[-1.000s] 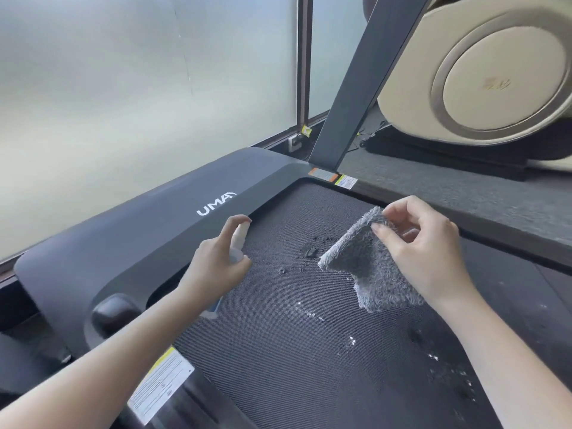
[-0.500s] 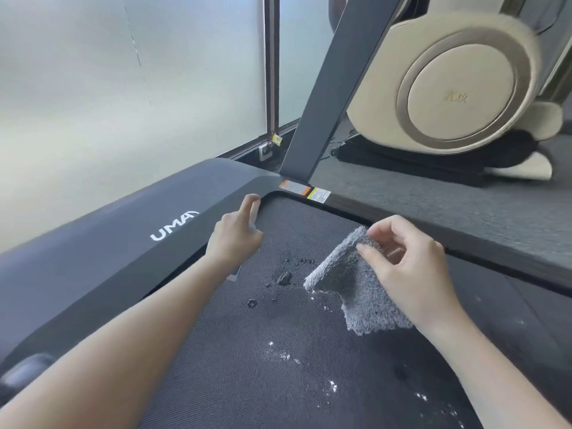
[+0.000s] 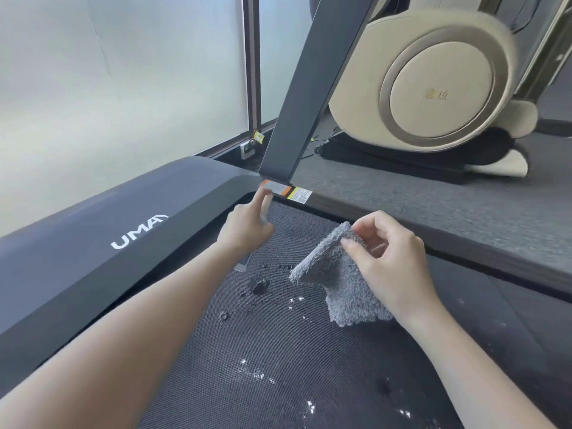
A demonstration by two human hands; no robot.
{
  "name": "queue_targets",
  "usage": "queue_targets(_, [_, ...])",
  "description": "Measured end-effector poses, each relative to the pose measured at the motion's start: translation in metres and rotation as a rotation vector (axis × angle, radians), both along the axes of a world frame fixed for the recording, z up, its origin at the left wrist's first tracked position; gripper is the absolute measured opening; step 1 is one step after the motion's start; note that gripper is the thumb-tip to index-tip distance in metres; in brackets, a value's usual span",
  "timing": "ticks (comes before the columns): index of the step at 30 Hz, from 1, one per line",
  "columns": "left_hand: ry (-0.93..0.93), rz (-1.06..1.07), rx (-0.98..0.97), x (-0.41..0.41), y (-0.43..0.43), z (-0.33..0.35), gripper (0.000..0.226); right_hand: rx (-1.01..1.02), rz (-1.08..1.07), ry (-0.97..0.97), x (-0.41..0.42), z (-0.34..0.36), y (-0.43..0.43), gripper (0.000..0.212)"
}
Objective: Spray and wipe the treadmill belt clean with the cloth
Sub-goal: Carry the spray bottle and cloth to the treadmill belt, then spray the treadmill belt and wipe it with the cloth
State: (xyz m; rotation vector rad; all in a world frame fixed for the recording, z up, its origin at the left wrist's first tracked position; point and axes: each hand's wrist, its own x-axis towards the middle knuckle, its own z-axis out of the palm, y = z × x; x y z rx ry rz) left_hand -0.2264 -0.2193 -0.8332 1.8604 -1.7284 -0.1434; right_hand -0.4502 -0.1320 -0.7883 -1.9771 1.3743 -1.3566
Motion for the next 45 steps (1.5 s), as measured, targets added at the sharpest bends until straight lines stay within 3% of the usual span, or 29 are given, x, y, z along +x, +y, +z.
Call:
queue_targets(5, [-0.084,-0.119,-0.014,-0.017,0.024,0.010,0.061,-0.020,-0.054,-0.013,-0.016,0.002,0.003,0.016])
queue_targets(10, [0.078,-0.094,0.052,-0.008,0.084,0.000,0.052,-0.010,-0.090,-0.001,-0.037,0.001,0.017,0.017])
queue_targets(15, [-0.004,-0.148,0.092,0.009,0.146,-0.004,0.052,-0.011,-0.097,0.005,-0.042,0.004,0.034,0.018])
queue_targets(26, [0.058,-0.107,-0.032,0.022,0.266,-0.001,0.053,-0.032,-0.076,0.005,-0.039,0.008,0.069,0.010])
queue_targets(29, [0.038,-0.032,-0.063,0.026,0.288,0.001,0.051,-0.033,-0.059,0.023,-0.037,0.009,0.077,0.010])
queue_targets(34, [0.158,0.078,-0.092,0.027,0.313,-0.004,0.051,-0.033,-0.052,0.040,-0.031,0.007,0.087,0.010])
queue_targets(37, [0.256,0.070,-0.109,0.031,0.313,-0.003,0.056,-0.034,0.000,0.022,-0.022,0.006,0.089,0.010])
queue_targets(45, [0.252,0.113,-0.165,0.042,0.303,0.009,0.059,0.053,0.264,0.032,0.047,-0.002,0.093,0.011])
